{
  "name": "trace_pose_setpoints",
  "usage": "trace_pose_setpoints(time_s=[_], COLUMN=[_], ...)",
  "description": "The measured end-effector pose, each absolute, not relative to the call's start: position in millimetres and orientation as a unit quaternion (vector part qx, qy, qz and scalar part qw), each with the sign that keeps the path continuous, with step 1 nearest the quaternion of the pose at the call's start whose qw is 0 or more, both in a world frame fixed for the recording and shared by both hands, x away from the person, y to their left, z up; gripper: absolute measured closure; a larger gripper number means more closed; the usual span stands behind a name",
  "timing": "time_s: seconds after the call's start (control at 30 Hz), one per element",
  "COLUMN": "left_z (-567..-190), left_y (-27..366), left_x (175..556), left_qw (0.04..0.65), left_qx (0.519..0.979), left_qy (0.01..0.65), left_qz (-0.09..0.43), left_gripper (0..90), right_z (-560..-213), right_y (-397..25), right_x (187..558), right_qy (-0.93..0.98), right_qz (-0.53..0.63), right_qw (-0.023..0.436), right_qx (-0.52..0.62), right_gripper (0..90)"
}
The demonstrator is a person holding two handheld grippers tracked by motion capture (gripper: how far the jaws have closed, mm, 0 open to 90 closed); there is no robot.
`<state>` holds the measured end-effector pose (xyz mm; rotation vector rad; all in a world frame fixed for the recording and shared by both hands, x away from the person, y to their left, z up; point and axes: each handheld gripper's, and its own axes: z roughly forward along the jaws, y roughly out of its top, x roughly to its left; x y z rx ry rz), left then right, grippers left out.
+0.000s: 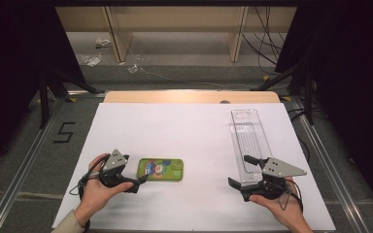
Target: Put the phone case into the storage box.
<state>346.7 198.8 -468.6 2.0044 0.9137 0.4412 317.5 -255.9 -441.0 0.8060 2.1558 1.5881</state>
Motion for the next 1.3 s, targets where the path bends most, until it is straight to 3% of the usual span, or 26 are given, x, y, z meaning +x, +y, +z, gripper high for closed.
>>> trace_pose_setpoints(time_s=[0.27, 0.4, 0.53, 0.63, 0.67, 0.73, 0.8, 1.3], left_z=[-467.6, -465.6, -460.0, -457.5, -457.0, -457.4, -459.8, -471.4], left_y=[198.3, 198.1, 197.4, 196.8, 196.5, 195.7, 195.0, 178.2], left_x=[346.2, 347.9, 355.2, 360.7, 363.6, 369.9, 380.8, 424.0], left_qw=[0.435, 0.438, 0.424, 0.42, 0.416, 0.409, 0.4, 0.36], left_qx=[0.802, 0.796, 0.785, 0.781, 0.781, 0.783, 0.787, 0.808], left_qy=[0.367, 0.373, 0.4, 0.408, 0.41, 0.413, 0.417, 0.423], left_qz=[0.18, 0.185, 0.209, 0.218, 0.221, 0.222, 0.216, 0.196], left_gripper=[0.0, 6.6, 32.8, 58.4, 58.4, 80.3, 89.2, 89.7], right_z=[-441.6, -441.4, -442.0, -441.6, -441.6, -442.0, -442.6, -443.2], right_y=[-255.4, -255.0, -254.0, -252.9, -252.9, -252.7, -252.6, -253.1], right_x=[317.2, 317.6, 318.0, 318.1, 318.1, 318.3, 318.8, 319.1], right_qy=[0.762, 0.762, 0.763, 0.762, 0.762, 0.763, 0.763, 0.761], right_qz=[0.556, 0.557, 0.556, 0.557, 0.557, 0.555, 0.554, 0.557], right_qw=[0.17, 0.169, 0.168, 0.171, 0.171, 0.17, 0.171, 0.17], right_qx=[0.284, 0.284, 0.284, 0.283, 0.283, 0.284, 0.286, 0.287], right_gripper=[5.7, 5.9, 6.6, 7.3, 7.3, 7.4, 7.4, 7.4])
